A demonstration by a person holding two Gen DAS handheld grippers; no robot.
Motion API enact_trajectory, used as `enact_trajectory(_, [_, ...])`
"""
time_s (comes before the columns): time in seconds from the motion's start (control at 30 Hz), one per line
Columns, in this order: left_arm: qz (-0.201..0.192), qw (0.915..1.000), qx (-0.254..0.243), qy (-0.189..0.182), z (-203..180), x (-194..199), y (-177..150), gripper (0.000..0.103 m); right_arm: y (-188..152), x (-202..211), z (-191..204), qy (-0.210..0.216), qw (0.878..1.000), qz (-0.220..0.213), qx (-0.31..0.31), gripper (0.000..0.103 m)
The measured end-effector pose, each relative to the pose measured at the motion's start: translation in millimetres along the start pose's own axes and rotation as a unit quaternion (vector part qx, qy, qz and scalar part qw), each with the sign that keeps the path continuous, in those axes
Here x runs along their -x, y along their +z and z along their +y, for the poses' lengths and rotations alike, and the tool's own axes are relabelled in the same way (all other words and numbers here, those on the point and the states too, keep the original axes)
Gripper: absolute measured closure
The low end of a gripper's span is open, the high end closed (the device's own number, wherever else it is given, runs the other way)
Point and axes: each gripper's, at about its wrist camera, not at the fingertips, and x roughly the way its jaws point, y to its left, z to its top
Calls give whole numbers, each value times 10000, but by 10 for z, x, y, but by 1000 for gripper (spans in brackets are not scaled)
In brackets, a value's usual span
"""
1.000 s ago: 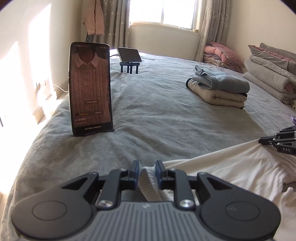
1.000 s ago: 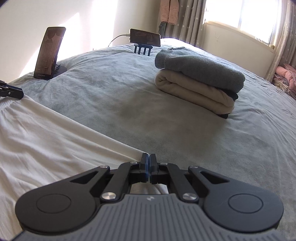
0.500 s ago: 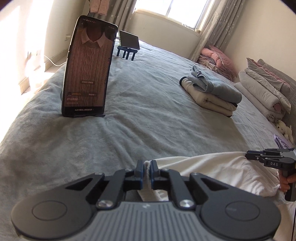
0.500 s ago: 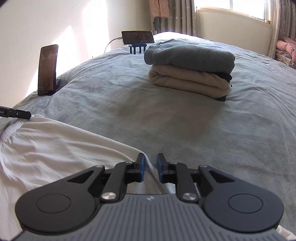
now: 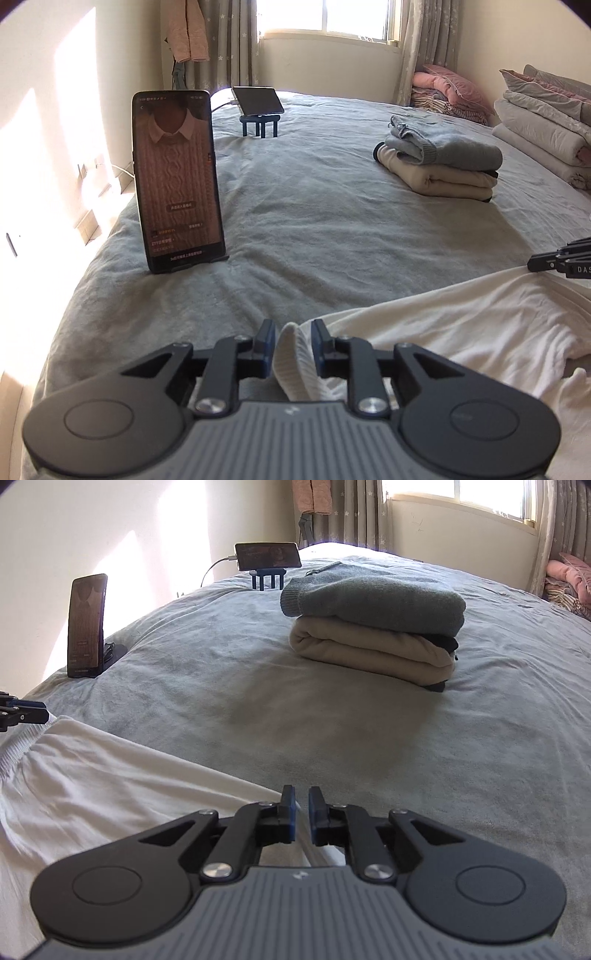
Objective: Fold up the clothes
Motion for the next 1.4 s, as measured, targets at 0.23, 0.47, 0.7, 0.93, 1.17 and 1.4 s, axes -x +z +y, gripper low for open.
enact_trajectory(0.23, [-158, 9992, -172, -310, -382, 325, 227, 63, -121, 509, -378, -446, 9990, 15, 1, 66])
enact_trajectory(0.47, [-90, 9955, -448, -824, -939, 284, 358, 62, -326, 834, -689, -712, 9974, 133, -34, 66])
enact_trajectory(0.7, [87, 9905, -753, -1144, -1458, 50, 374, 62, -402, 945, -852, -730, 9970, 251, -23, 66])
enact_trajectory(0.93, [270, 9847, -1018, -1390, -1969, -257, 351, 62, -421, 650, -974, -413, 9960, 774, -149, 68])
enact_trajectory(1.17, [279, 9853, -1087, -1292, -2249, -624, 338, 62, -533, 804, -1007, -633, 9964, 563, -22, 97])
enact_trajectory(1.4, [227, 9864, -977, -1301, -2288, -829, 386, 62, -581, 1328, -1368, -1356, 9905, 181, -118, 97])
